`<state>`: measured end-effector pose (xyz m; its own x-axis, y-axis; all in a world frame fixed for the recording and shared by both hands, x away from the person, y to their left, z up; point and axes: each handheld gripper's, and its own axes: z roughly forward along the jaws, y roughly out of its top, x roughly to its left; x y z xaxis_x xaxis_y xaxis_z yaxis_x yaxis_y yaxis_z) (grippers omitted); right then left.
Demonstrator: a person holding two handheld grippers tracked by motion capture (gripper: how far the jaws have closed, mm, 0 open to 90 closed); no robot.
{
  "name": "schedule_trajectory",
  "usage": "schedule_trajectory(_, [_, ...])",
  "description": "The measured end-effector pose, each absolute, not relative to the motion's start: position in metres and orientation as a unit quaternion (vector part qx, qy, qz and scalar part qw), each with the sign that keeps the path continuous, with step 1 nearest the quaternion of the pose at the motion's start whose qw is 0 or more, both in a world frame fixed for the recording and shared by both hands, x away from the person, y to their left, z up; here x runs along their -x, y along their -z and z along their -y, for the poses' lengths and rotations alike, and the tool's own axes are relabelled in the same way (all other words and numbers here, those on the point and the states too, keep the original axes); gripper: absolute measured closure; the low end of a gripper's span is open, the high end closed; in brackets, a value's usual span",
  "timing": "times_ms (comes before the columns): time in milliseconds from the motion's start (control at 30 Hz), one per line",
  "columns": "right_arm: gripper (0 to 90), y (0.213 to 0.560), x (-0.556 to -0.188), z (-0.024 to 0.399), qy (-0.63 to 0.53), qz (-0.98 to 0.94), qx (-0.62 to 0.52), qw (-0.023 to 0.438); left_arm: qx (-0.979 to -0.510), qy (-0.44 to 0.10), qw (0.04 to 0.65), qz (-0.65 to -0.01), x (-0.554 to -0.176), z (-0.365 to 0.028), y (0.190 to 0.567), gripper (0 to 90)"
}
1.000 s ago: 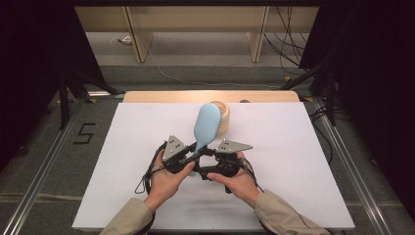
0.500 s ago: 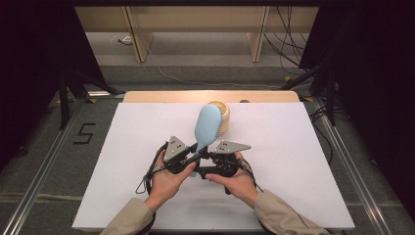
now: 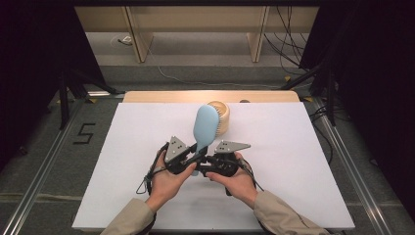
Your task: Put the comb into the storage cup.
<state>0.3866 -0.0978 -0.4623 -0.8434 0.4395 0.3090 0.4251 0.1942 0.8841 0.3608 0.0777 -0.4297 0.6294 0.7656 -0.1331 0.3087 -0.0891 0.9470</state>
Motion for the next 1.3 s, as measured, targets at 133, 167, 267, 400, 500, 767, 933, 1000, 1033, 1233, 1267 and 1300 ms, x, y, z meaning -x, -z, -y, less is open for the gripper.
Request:
schedule_trajectory(133, [66.3, 0.4623, -0.3880, 0.0995, -0.567, -0.771, -0.291, -0.002, -0.710, -0.207, 0.557, -0.377, -0.3599, -0.0770, 0.4295, 69.2])
schedule_trajectory(167, [66.5, 0.4622, -0.3883, 0.0998, -0.567, -0.771, -0.291, -0.001, -0.710, -0.206, 0.558, -0.378, -0.3599, -0.0771, 0.4294, 69.2])
schedule_trajectory(267, [66.7, 0.4618, -0.3880, 0.1002, -0.564, -0.773, -0.290, 0.002, -0.710, -0.205, 0.558, -0.377, -0.3595, -0.0771, 0.4290, 69.1])
schedule_trajectory(400, [66.9, 0.4611, -0.3884, 0.1018, -0.558, -0.779, -0.286, 0.007, -0.713, -0.204, 0.557, -0.374, -0.3592, -0.0762, 0.4289, 68.6])
schedule_trajectory(500, [67.0, 0.4601, -0.3885, 0.1025, -0.560, -0.777, -0.288, -0.001, -0.714, -0.204, 0.557, -0.371, -0.3590, -0.0764, 0.4275, 68.2])
schedule_trajectory(767, [67.1, 0.4602, -0.3888, 0.1029, -0.558, -0.778, -0.287, -0.004, -0.717, -0.206, 0.555, -0.368, -0.3596, -0.0772, 0.4262, 66.1])
schedule_trajectory(933, [67.1, 0.4600, -0.3884, 0.1030, -0.560, -0.775, -0.291, -0.011, -0.717, -0.207, 0.555, -0.367, -0.3597, -0.0773, 0.4255, 65.7])
schedule_trajectory(1000, [67.1, 0.4598, -0.3887, 0.1035, -0.562, -0.773, -0.294, -0.016, -0.717, -0.208, 0.555, -0.367, -0.3599, -0.0775, 0.4248, 65.3])
schedule_trajectory(1033, [67.2, 0.4601, -0.3890, 0.1038, -0.563, -0.772, -0.295, -0.018, -0.717, -0.208, 0.555, -0.366, -0.3600, -0.0777, 0.4245, 64.9])
schedule_trajectory(1233, [67.2, 0.4618, -0.3897, 0.1041, -0.569, -0.764, -0.302, -0.032, -0.717, -0.209, 0.556, -0.366, -0.3611, -0.0785, 0.4242, 62.0])
schedule_trajectory(1267, [67.2, 0.4619, -0.3898, 0.1041, -0.570, -0.764, -0.302, -0.032, -0.717, -0.210, 0.555, -0.365, -0.3612, -0.0785, 0.4244, 61.7])
schedule_trajectory(1300, [67.2, 0.4620, -0.3899, 0.1041, -0.570, -0.764, -0.302, -0.032, -0.717, -0.210, 0.555, -0.366, -0.3614, -0.0785, 0.4246, 61.4])
